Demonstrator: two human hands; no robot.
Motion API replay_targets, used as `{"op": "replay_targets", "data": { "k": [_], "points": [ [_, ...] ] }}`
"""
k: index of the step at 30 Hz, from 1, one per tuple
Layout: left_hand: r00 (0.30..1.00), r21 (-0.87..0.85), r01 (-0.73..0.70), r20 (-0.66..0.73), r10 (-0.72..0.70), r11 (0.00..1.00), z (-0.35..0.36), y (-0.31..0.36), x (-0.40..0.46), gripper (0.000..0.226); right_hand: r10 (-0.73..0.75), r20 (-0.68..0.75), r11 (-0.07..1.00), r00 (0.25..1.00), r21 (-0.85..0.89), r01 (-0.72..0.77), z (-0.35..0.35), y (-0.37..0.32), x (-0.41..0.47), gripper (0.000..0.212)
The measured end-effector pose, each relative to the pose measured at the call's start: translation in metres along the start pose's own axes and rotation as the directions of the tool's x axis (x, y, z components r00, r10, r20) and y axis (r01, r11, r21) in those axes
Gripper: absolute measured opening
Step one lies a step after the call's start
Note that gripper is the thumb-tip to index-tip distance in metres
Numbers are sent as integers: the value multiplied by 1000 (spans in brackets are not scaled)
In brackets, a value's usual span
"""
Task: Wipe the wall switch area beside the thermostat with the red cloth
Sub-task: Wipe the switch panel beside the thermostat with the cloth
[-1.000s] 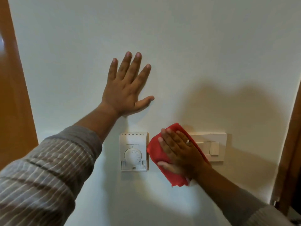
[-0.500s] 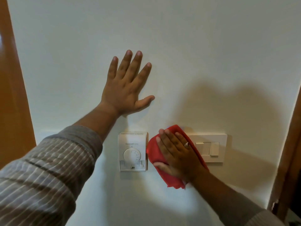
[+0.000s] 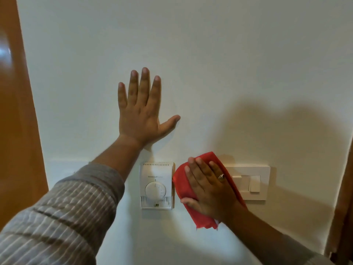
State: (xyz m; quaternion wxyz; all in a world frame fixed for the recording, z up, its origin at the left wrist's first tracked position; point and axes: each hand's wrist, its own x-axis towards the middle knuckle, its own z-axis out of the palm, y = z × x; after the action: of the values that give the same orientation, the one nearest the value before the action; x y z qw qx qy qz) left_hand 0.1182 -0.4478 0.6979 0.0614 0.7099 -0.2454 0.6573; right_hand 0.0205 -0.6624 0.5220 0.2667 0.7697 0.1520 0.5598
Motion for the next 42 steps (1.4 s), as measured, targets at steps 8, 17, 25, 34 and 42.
{"op": "replay_targets", "data": {
  "k": [8,17,25,34,42],
  "points": [
    [999,-16,-28,37,29,999,-1,-5,2,105,-341,107,940,934,20,340,-9,31,-45,77],
    [1000,1,-27,-11,27,1000,4,-3,1,104,163,69,987,984,-5,-163,-5,-20,-8,88],
    [999,-20,-33,-18,33,999,5,-7,-1,103,-346,63,938,936,28,345,2,13,-29,76],
    [999,-13,-35,-31,35,999,10,-7,0,104,-149,-60,980,987,127,156,-4,20,-19,73],
    [998,3,-28,-48,28,1000,11,-6,0,104,41,-10,998,999,-51,-41,5,-9,-15,81]
  ]
}}
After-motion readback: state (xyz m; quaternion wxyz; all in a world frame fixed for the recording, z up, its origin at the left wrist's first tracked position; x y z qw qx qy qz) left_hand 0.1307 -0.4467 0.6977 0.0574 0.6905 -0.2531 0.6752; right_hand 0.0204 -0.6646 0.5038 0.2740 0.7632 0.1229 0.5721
